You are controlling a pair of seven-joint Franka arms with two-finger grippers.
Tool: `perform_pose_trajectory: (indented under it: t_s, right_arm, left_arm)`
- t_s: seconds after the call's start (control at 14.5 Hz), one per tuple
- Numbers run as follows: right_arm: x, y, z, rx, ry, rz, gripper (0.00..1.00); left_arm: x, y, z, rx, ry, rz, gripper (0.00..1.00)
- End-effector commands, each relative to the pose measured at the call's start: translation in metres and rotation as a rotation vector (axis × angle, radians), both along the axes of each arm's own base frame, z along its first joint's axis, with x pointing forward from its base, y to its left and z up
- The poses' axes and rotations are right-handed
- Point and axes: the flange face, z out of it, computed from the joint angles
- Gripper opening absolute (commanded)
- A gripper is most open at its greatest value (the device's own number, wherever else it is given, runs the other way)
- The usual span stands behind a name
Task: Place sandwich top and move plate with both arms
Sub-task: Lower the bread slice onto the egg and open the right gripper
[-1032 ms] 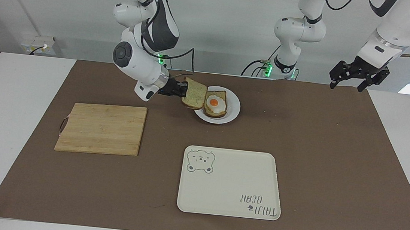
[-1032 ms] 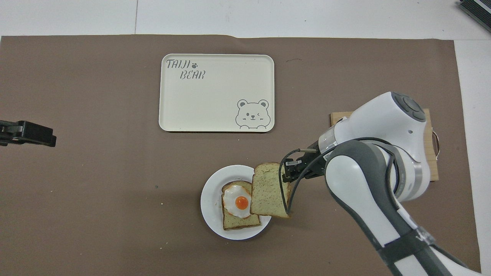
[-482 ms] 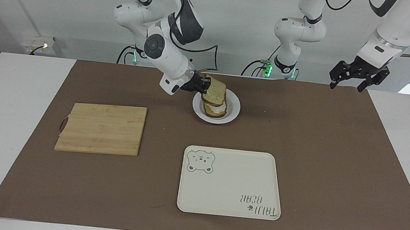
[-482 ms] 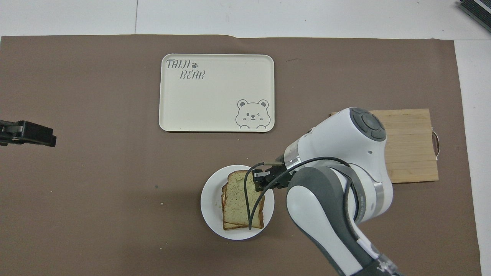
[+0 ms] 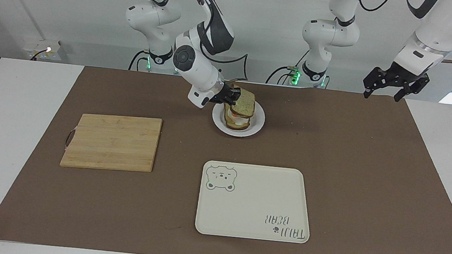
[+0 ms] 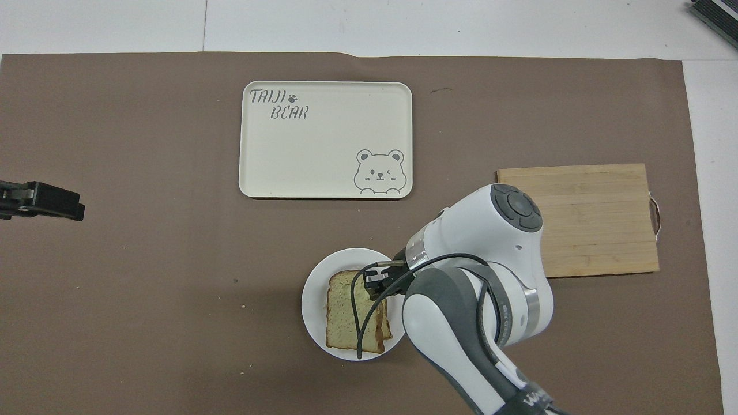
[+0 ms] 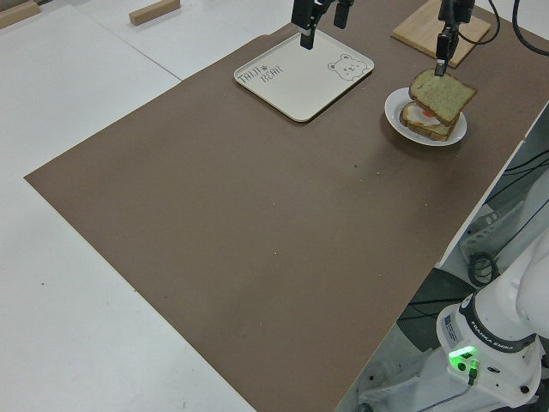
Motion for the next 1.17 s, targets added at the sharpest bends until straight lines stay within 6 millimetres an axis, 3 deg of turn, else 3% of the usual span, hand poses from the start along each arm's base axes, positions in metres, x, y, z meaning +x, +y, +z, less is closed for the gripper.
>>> perform_pose_trajectory:
  t_s: [0.0, 0.21, 0.55, 0.76, 0.83, 0.89, 0.96, 1.1]
  right_arm:
    - [0.001, -0.004, -0.021, 0.025, -0.020, 0.007, 0.00]
    - [0.000, 0.012, -0.042, 0.009, -0.055, 0.017, 0.00]
    - [0.000, 0.012, -0.056, -0.002, -0.051, 0.028, 0.00]
    - [0.010, 0.002, -0.061, -0.005, -0.053, 0.016, 0.00]
    - [0.013, 0.001, -0.060, -0.007, -0.052, 0.004, 0.05]
    - [0.013, 0.001, -0.060, -0.012, -0.053, 0.005, 0.57]
    - [0.015, 0.000, -0.059, -0.019, -0.068, 0.022, 1.00]
    - [0.025, -0.007, -0.052, -0.053, -0.114, 0.045, 1.00]
  left_arm:
    - [-0.004, 0.003, 0.004, 0.010, 0.004, -0.001, 1.00]
    - [-0.004, 0.003, 0.004, 0.010, 0.004, -0.001, 1.00]
    - [-0.004, 0.003, 0.004, 0.010, 0.004, -0.001, 1.00]
    - [-0.004, 0.003, 0.003, 0.010, 0.006, -0.001, 1.00]
    - [-0.004, 0.003, 0.004, 0.010, 0.004, -0.001, 1.00]
    - [-0.004, 0.003, 0.003, 0.010, 0.006, -0.001, 1.00]
    - [-0.004, 0.003, 0.004, 0.010, 0.004, -0.001, 1.00]
    - [-0.004, 0.003, 0.004, 0.010, 0.004, -0.001, 1.00]
